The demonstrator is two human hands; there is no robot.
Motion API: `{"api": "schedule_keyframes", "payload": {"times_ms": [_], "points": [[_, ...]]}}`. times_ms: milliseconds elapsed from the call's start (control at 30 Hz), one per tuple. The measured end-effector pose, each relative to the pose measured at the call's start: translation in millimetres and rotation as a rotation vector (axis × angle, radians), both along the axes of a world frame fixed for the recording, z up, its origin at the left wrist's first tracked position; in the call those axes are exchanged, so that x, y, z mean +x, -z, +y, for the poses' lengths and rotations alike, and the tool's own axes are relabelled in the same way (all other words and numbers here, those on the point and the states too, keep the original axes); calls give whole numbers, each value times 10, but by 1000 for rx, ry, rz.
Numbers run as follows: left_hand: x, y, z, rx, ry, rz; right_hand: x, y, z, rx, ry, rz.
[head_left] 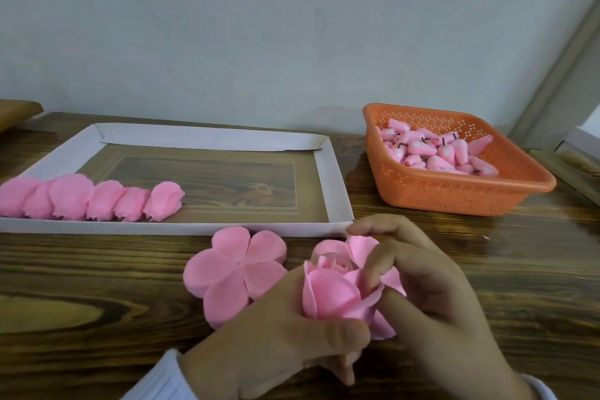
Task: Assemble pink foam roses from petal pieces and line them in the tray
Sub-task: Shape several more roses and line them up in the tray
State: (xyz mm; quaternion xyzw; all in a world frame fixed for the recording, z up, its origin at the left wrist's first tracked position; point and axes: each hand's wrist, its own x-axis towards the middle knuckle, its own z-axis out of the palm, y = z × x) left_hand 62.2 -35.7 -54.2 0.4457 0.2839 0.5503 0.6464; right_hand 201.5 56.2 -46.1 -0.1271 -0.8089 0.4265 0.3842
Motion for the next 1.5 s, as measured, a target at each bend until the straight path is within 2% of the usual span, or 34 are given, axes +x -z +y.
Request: {"api": "schedule_keyframes", "payload": {"times_ms": [333, 567, 667, 833, 933, 1033, 1167, 1267, 1500], "points": [[17, 73, 7, -46, -193, 241, 25, -28, 49, -28, -71, 29], [22, 116, 25, -20, -360, 485, -26, -36, -64, 254, 9, -123], [11, 221, 3, -77, -407, 500, -34, -35, -57, 336, 13, -181], [-36, 141, 30, 15, -281, 513, -28, -20, -58, 429, 22, -171], [-42, 179, 20, -58, -324, 522, -39, -10, -66, 473, 30, -181], [-35, 132, 23, -38, -176, 460, -39, 3, -68, 492, 49, -188], [-59, 98, 21, -103, -48, 188, -35, 12, -65, 476, 79, -187], [-79, 106, 11, -207, -30, 2, -38, 13, -67, 448, 77, -190], [-65, 62, 12, -240, 29, -167, -55, -2, -99, 271, 39, -155]]}}
